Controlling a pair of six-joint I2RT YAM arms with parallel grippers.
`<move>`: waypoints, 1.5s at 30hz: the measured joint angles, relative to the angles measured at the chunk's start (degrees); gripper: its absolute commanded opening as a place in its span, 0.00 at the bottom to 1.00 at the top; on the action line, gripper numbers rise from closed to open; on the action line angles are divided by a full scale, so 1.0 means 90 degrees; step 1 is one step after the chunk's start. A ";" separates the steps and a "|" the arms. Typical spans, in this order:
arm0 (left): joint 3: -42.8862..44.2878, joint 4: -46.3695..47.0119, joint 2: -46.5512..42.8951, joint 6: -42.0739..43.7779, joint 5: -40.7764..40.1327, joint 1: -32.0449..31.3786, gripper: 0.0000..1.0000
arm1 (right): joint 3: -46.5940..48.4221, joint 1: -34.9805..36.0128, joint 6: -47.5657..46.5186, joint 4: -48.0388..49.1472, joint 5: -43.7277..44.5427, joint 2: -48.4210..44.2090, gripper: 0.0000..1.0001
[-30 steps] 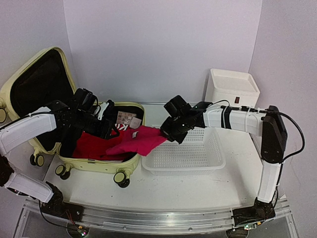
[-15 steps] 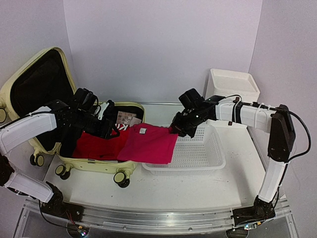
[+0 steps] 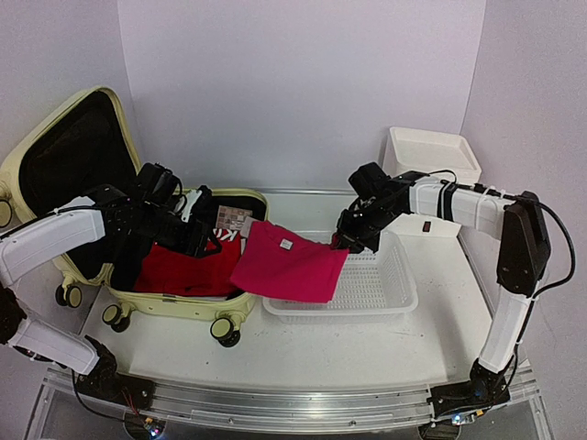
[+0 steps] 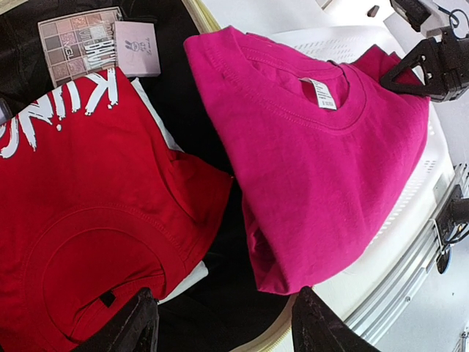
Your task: Open, take out, and arrange the luggage
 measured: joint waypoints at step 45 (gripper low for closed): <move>0.0165 0.0000 0.0189 -0.0228 0.0493 0.0000 0.64 | 0.2030 0.0007 -0.3752 -0.3422 0.2968 0.1090 0.58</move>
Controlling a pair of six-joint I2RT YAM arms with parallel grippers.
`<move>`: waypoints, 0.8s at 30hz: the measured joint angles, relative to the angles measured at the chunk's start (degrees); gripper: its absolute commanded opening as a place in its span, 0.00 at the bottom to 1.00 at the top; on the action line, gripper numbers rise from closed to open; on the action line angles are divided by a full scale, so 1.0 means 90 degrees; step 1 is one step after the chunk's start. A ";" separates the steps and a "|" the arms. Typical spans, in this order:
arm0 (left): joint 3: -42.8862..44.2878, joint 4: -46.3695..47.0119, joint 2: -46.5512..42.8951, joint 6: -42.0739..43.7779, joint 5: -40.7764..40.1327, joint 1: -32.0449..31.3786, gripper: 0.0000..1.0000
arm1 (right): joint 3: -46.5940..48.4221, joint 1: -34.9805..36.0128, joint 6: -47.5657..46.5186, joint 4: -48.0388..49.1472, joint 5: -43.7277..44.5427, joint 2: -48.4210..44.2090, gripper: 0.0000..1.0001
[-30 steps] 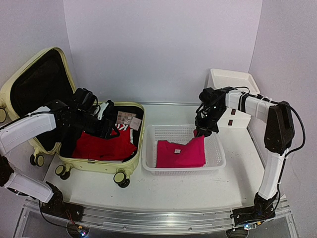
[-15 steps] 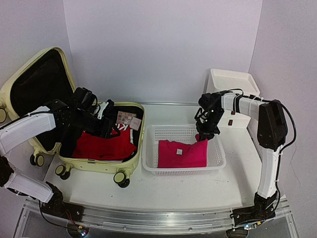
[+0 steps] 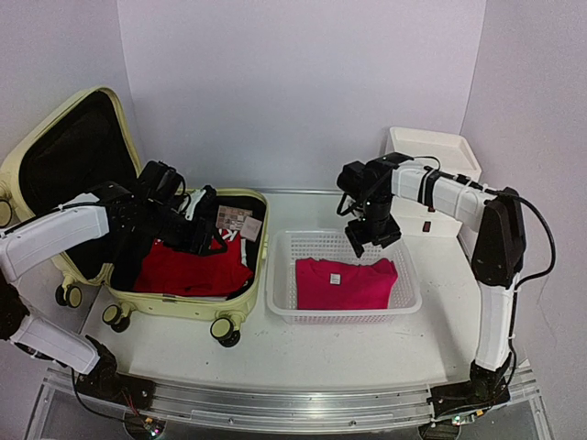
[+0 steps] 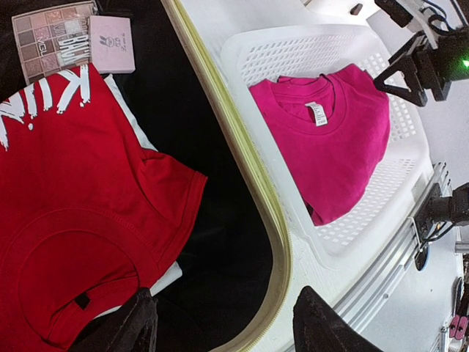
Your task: Open, take out, and arrange the luggage
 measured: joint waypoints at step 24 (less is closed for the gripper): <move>-0.0002 0.0053 -0.0119 -0.0236 0.0070 0.0000 0.64 | -0.0223 0.0886 0.0809 0.3546 -0.1273 0.1540 0.22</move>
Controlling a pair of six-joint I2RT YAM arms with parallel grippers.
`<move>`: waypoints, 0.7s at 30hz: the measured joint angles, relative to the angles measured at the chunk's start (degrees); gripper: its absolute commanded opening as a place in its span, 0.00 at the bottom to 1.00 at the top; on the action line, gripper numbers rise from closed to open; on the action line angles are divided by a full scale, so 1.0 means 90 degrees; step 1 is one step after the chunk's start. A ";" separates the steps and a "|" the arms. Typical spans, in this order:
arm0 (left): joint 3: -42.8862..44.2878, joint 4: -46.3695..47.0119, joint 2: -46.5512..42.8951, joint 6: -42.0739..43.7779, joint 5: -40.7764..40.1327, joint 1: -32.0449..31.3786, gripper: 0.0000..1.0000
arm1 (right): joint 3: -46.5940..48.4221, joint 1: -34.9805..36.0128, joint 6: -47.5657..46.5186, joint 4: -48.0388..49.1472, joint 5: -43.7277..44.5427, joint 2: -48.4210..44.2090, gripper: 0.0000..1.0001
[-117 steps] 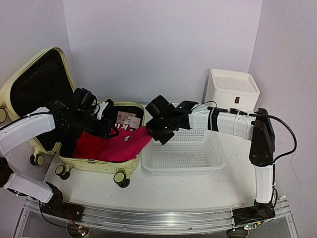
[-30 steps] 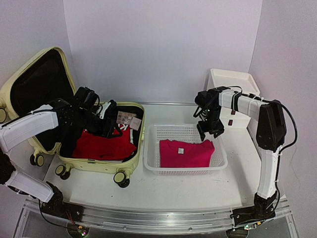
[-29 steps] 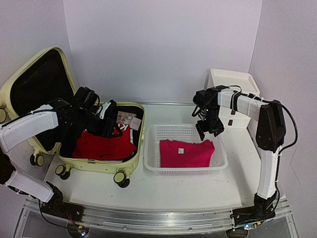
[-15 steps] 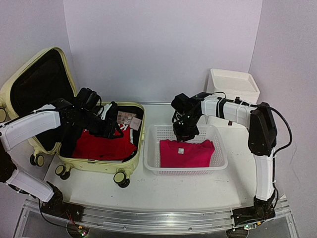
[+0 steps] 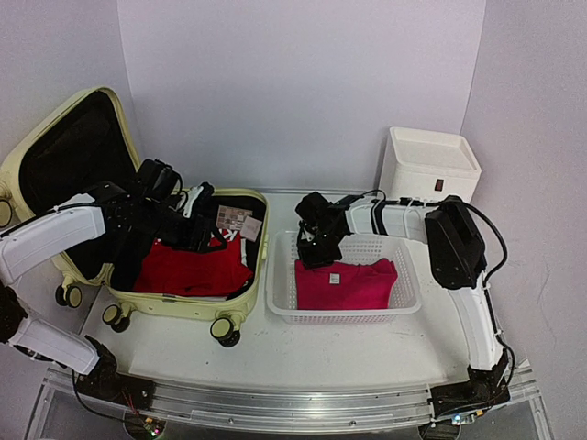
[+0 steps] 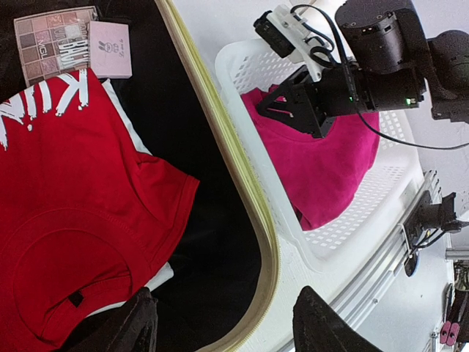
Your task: Open, take out, and arrange the luggage
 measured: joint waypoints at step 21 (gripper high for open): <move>0.0000 0.0019 0.0104 -0.0061 0.0151 0.0000 0.64 | -0.0857 0.0265 0.0019 -0.0750 0.0163 -0.1370 0.33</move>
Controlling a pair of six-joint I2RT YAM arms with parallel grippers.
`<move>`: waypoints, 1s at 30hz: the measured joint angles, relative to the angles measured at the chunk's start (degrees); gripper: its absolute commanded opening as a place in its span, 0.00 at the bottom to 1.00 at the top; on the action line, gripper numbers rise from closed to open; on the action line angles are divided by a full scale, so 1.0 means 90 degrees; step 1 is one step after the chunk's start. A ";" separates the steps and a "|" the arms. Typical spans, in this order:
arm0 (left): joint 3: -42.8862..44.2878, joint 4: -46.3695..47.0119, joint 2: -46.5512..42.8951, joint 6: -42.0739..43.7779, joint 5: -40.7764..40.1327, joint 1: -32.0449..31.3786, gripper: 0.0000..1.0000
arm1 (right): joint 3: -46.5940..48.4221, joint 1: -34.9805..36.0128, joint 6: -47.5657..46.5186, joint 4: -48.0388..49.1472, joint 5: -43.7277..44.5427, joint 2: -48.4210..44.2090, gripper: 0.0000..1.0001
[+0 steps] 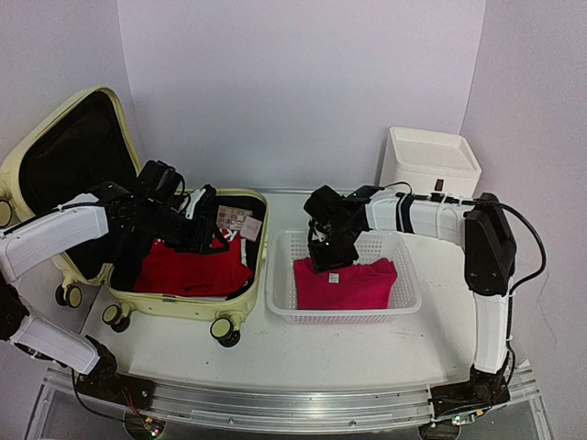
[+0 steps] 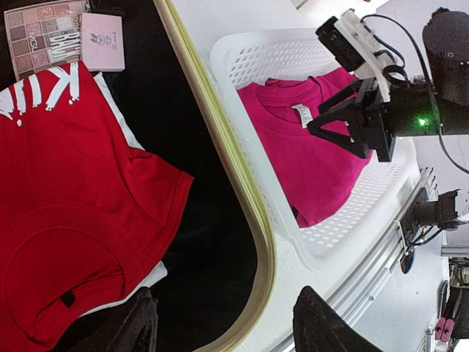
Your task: Open, take out, and arrange the luggage
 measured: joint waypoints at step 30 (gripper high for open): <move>-0.0024 0.0102 -0.0221 -0.0262 0.0114 0.0000 0.64 | -0.0529 0.0255 -0.0272 0.2929 -0.0083 0.0976 0.22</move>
